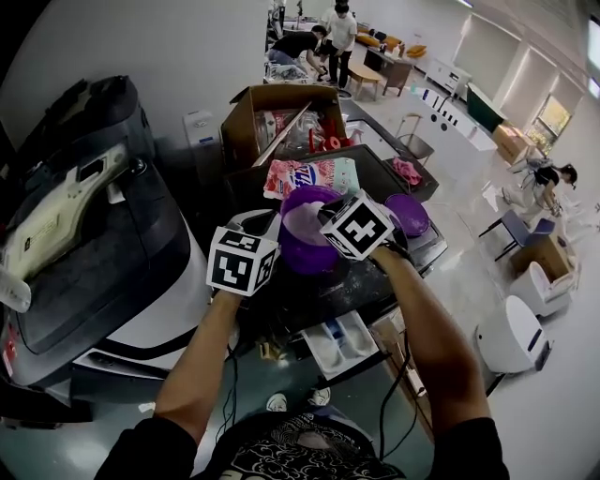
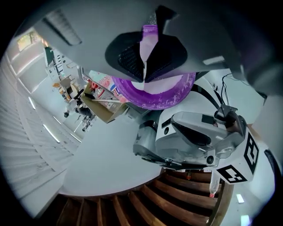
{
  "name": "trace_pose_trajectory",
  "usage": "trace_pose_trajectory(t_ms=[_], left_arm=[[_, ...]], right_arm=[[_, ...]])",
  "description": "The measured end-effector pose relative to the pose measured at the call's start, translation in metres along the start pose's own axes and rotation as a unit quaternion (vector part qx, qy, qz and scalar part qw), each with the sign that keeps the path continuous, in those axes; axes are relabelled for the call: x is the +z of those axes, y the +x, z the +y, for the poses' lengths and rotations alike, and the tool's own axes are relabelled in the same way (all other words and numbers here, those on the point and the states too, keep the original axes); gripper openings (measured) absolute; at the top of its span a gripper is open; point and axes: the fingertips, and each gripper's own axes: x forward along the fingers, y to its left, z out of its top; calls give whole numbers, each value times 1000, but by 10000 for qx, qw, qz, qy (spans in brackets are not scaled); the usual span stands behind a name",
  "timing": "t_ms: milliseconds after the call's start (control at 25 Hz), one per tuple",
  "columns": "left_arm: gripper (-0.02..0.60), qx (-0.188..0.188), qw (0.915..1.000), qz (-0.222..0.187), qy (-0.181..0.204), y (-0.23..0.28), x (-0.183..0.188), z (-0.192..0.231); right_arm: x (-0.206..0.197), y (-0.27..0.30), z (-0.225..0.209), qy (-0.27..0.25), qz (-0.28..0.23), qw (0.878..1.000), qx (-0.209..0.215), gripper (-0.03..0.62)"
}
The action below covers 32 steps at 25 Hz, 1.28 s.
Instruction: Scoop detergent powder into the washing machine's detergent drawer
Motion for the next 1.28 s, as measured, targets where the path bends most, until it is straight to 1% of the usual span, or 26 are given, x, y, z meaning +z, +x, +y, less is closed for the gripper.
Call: trace_pose_trajectory(t_ms=[360, 640, 880, 1000, 1280], left_arm=[[2, 329, 9994, 59, -22, 0, 0, 7], [1, 537, 9985, 72, -76, 1, -1, 10], [1, 659, 9978, 78, -98, 0, -2, 8], [0, 713, 9973, 82, -128, -1, -2, 8], [2, 756, 9970, 104, -102, -2, -1, 3]], right_arm=[[13, 25, -1, -851, 285, 9953, 359, 38], [6, 42, -3, -1392, 523, 9880, 417, 38], [4, 48, -5, -1674, 513, 9839, 369, 37], [3, 53, -5, -1836, 589, 9806, 361, 37], [3, 59, -3, -1850, 715, 9788, 516, 38]])
